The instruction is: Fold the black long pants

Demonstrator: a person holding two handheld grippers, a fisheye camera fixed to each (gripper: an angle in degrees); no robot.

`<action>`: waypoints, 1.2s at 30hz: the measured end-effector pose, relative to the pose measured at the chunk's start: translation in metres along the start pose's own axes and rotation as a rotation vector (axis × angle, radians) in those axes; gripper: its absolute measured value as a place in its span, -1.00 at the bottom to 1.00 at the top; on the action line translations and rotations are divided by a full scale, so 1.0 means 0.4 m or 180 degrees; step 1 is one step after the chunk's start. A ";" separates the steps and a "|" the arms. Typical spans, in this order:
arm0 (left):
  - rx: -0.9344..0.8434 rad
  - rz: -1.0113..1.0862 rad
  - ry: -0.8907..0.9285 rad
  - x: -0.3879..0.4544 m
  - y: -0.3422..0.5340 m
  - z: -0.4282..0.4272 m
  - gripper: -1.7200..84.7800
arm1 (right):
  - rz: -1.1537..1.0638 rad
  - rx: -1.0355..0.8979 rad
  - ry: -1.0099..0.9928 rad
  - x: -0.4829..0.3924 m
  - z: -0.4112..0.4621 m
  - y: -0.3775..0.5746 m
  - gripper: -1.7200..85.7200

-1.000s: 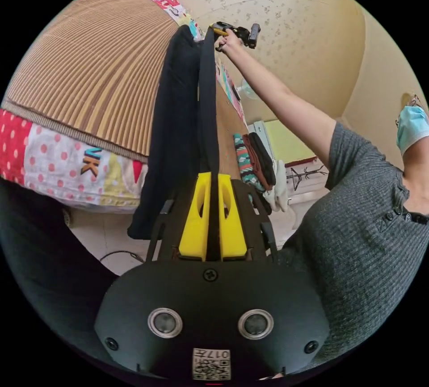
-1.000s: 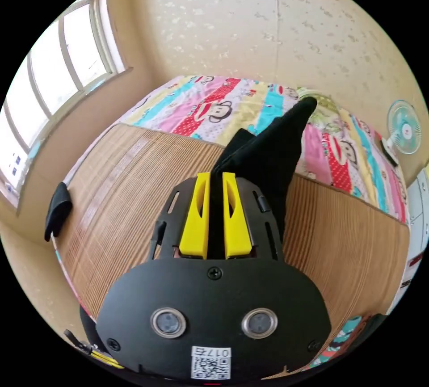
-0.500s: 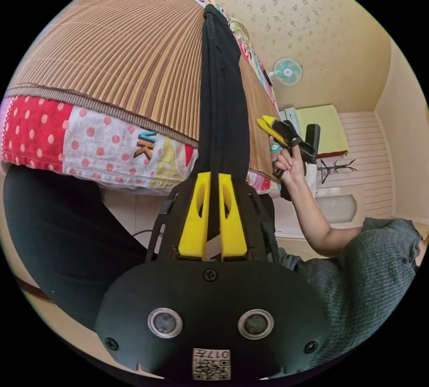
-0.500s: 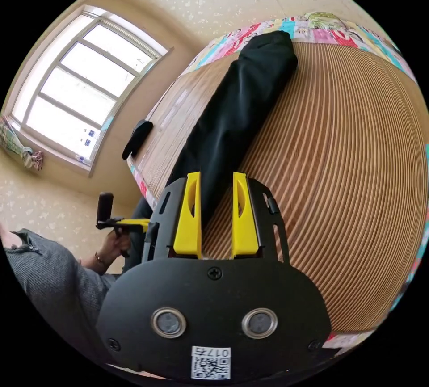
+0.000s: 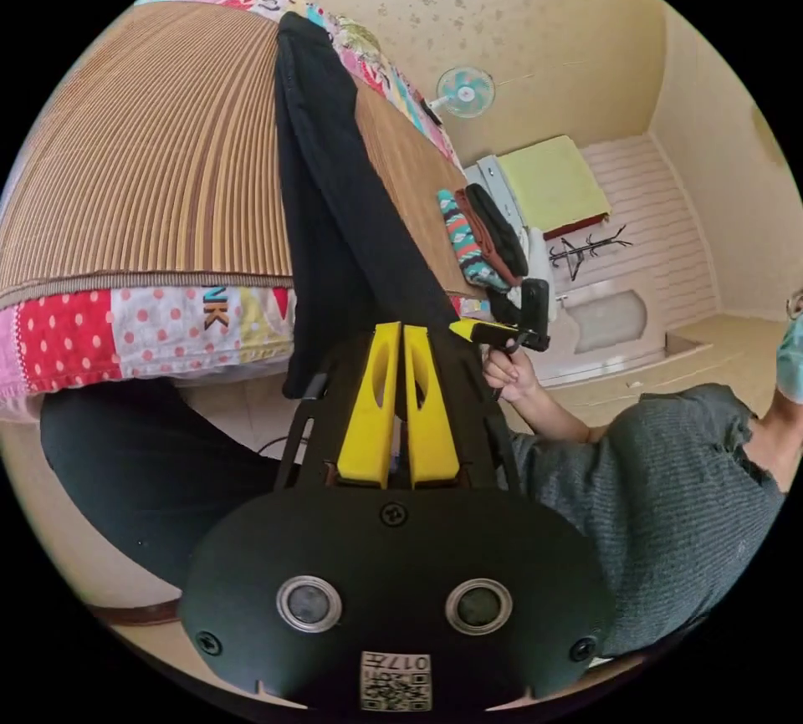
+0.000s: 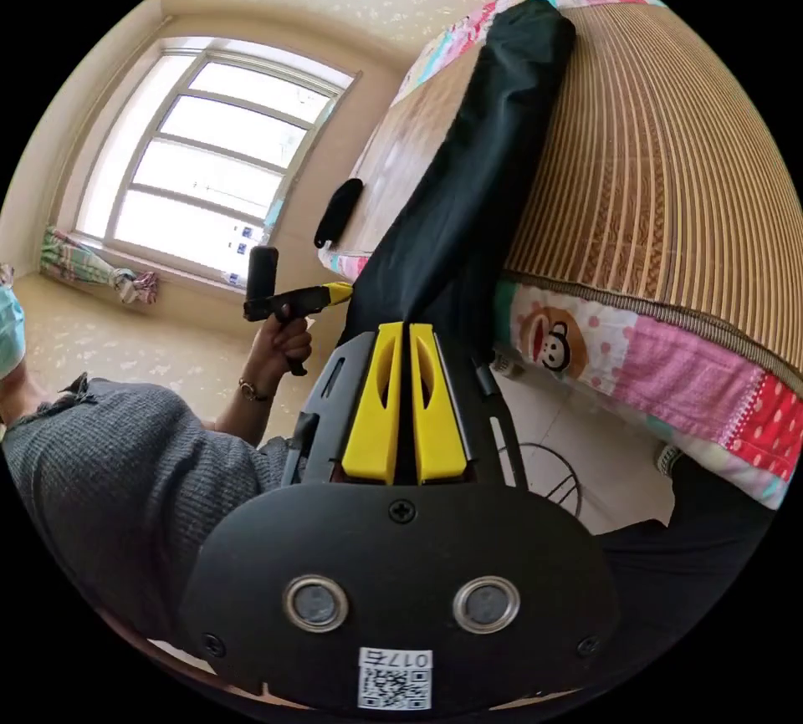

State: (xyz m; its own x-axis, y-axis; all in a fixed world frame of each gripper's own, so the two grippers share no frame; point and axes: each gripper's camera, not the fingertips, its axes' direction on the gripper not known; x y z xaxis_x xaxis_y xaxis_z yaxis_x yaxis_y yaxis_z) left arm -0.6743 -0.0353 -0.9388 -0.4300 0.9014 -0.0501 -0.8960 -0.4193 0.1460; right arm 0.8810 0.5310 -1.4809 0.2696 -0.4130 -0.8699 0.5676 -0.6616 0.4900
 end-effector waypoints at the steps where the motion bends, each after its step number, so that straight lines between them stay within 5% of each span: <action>1: 0.0037 -0.0028 0.0045 -0.005 0.008 -0.008 -0.98 | -0.0138 0.0088 -0.0085 -0.015 -0.024 0.005 -0.91; 5: -0.0353 -0.0891 -0.0503 -0.127 0.068 0.035 -0.98 | -0.0221 -0.0137 0.0034 0.003 0.027 0.003 -0.91; 8: -0.0394 -0.1134 -0.0523 -0.162 0.098 0.056 -0.95 | 0.0199 -0.0685 0.0800 0.063 0.102 -0.013 -0.89; 13: 0.0050 -0.0723 -0.0392 -0.108 0.056 0.041 -0.81 | 0.0165 -0.0240 0.0634 0.078 0.018 -0.037 -0.82; 18: -0.0216 -0.0182 -0.0815 -0.043 -0.059 0.156 -0.82 | 0.0333 -0.0263 0.0555 0.134 0.020 -0.094 -0.78; 22: -0.0763 -0.0511 -0.0984 -0.075 -0.090 0.258 -0.95 | 0.0291 -0.0629 0.0716 0.135 0.075 -0.111 -0.86; 28: -0.0307 -0.0211 -0.0253 -0.023 -0.045 0.181 -0.98 | -0.0018 -0.0275 0.0352 0.064 0.004 -0.092 -0.91; 32: 0.0093 -0.0352 -0.0864 -0.024 -0.003 0.134 -0.89 | 0.0095 -0.0230 0.0114 0.087 -0.012 -0.090 -0.91; 36: -0.0054 -0.0519 -0.0510 -0.070 -0.023 0.205 -0.74 | 0.0294 -0.0291 0.0110 0.132 0.006 -0.086 -0.91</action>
State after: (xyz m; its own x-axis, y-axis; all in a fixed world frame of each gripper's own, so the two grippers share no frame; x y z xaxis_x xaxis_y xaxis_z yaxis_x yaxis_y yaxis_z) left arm -0.6450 -0.0479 -0.8576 -0.2575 0.9624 0.0862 -0.9545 -0.2672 0.1320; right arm 0.8739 0.5304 -1.5434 0.3497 -0.4468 -0.8235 0.6071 -0.5614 0.5624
